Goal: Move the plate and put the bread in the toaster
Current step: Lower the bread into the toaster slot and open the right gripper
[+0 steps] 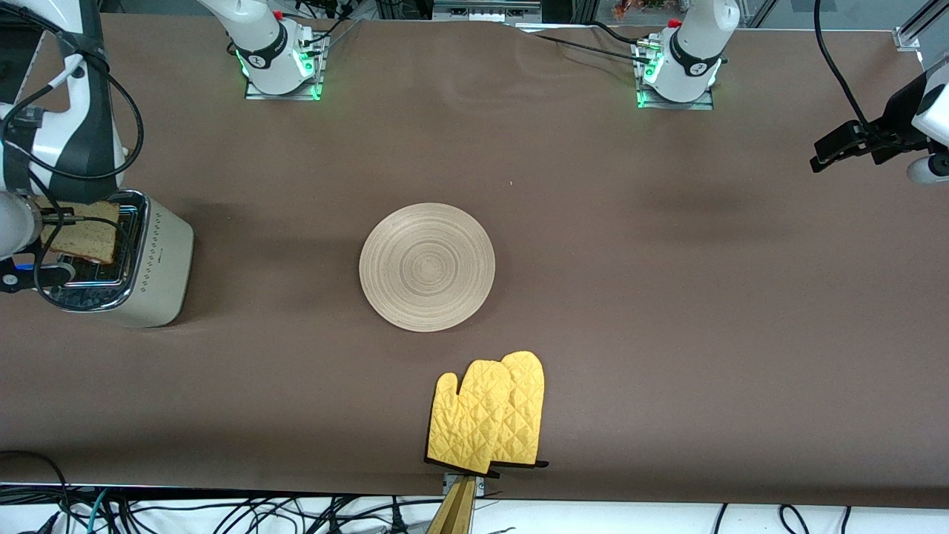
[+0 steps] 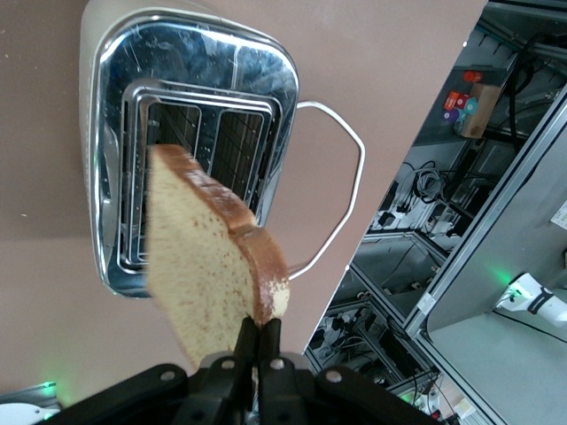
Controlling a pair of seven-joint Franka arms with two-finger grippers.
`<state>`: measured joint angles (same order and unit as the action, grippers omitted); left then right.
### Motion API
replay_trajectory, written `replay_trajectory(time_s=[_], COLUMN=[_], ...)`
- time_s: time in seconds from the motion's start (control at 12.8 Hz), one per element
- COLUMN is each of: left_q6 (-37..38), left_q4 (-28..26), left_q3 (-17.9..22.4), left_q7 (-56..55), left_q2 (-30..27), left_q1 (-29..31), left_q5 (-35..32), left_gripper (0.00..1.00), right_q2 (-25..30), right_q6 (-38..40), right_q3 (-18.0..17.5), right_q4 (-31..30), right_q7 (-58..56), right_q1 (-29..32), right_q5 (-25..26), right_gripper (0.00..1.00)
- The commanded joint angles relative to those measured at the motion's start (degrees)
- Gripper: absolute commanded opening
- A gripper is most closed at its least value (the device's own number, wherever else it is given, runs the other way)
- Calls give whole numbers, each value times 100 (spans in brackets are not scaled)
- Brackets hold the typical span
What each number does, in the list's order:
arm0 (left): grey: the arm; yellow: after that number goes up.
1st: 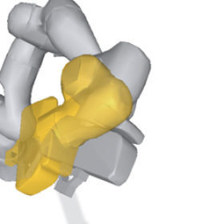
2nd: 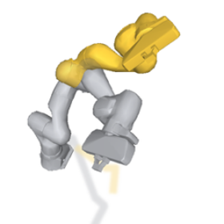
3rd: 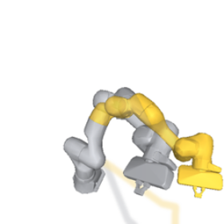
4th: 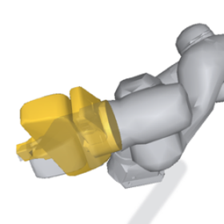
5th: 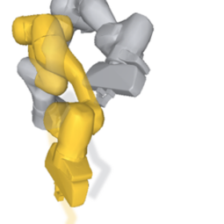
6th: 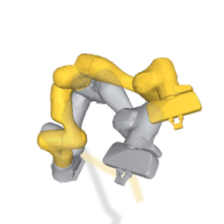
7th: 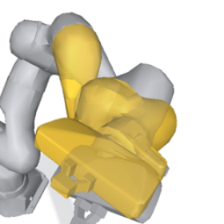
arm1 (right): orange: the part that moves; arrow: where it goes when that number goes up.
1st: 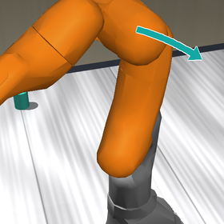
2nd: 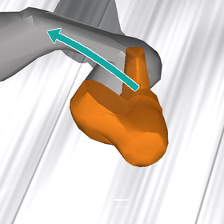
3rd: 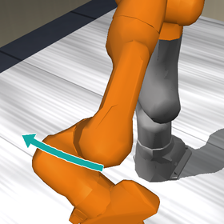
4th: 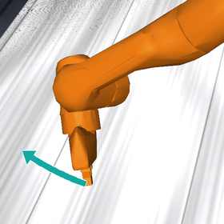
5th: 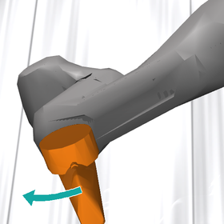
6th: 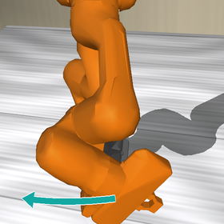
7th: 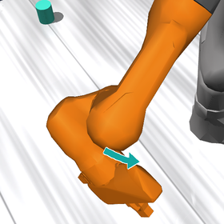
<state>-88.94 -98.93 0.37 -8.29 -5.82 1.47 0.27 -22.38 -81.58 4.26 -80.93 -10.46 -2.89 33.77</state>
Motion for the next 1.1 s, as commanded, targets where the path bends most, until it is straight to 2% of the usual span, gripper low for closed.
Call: replay_trajectory(time_s=[0.0,0.63,0.71,0.78,0.86,1.02], left_q6=[123,123,123,123,123,123], left_q4=[173,181,181,173,173,173], left_q3=[-19,-10,-10,-10,-10,-10], left_q7=[-41,-32,-32,-32,-32,-32], left_q2=[46,55,55,55,55,63], left_q1=[2,-7,-7,-7,-7,-7], left_q5=[79,79,79,79,79,79], left_gripper=[100,100,100,100,100,100], right_q2=[-82,-408,-451,-460,-434,-268], right_q6=[-7,-385,-394,-498,-560,-526], right_q3=[-21,-21,-21,-21,-21,-74], right_q4=[191,165,165,165,174,191], right_q7=[-105,-106,-97,-88,-97,-97], right_q1=[43,201,201,227,271,236], right_q5=[59,-108,-108,-151,-291,-485], right_gripper=[0,0,12,83,100,100])
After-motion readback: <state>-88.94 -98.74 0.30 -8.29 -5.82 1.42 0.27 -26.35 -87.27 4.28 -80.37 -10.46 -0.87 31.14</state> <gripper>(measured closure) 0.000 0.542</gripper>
